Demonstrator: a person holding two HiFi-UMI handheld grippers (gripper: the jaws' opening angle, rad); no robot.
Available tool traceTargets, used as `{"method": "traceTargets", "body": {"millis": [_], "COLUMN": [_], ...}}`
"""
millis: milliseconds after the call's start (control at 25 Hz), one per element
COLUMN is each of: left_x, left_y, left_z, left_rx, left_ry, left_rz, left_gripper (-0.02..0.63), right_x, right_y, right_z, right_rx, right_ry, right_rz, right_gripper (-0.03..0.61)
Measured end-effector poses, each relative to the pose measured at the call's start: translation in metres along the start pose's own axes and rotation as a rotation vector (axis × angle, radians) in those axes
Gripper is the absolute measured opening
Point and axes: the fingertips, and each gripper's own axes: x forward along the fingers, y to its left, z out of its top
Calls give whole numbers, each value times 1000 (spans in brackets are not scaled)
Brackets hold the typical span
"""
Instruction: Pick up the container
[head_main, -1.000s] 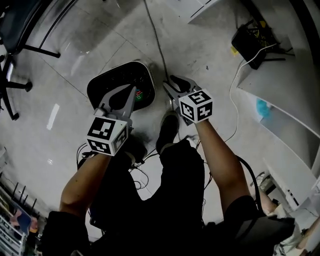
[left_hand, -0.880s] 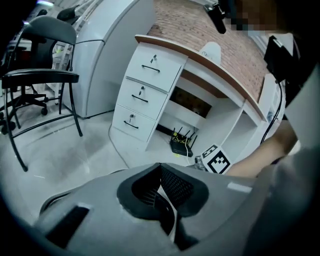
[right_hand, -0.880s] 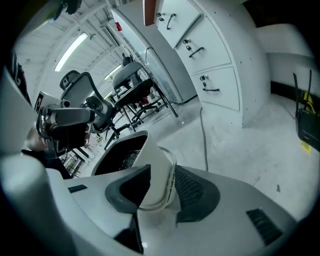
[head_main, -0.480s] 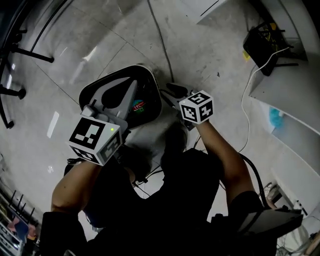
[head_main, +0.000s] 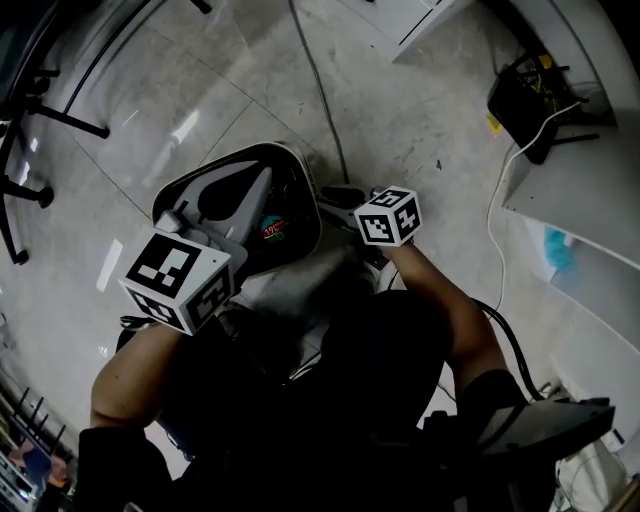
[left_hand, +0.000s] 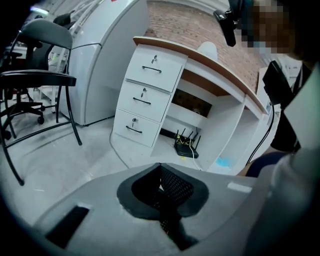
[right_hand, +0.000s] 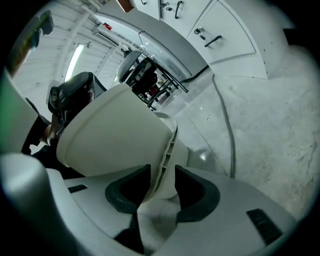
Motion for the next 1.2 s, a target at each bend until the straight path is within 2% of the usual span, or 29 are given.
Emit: {"method": "traceTargets", "body": {"millis": [280, 360, 520, 680, 840, 1000, 1120, 1200], "left_x": [6, 7, 5, 1, -6, -16, -22, -25], "left_y": [-1, -3, -5, -12, -12, -2, 8, 8], "left_z": [-7, -11, -11, -9, -3, 2, 2, -2], "left_rx": [46, 61, 90, 109, 130, 176, 159, 142], "left_ry": [22, 32, 36, 29, 17, 22, 27, 30], "left_rz": [2, -2, -20, -46, -52, -29, 21, 21], "left_gripper": [11, 11, 11, 11, 11, 11, 11, 11], "right_x": [8, 10, 12, 14, 14, 6, -11, -23], "right_y": [-6, -3, -1, 2, 4, 5, 8, 13], "right_z": [-11, -13, -14, -20, -23, -16, -7, -1], "right_rx": [107, 134, 170, 158, 162, 142, 137, 140], "right_ry": [58, 74, 102, 155, 194, 185, 169, 149], "right_rz": [109, 138, 149, 143, 106, 17, -45, -66], "right_gripper": [120, 80, 74, 74, 71, 66, 64, 64]}}
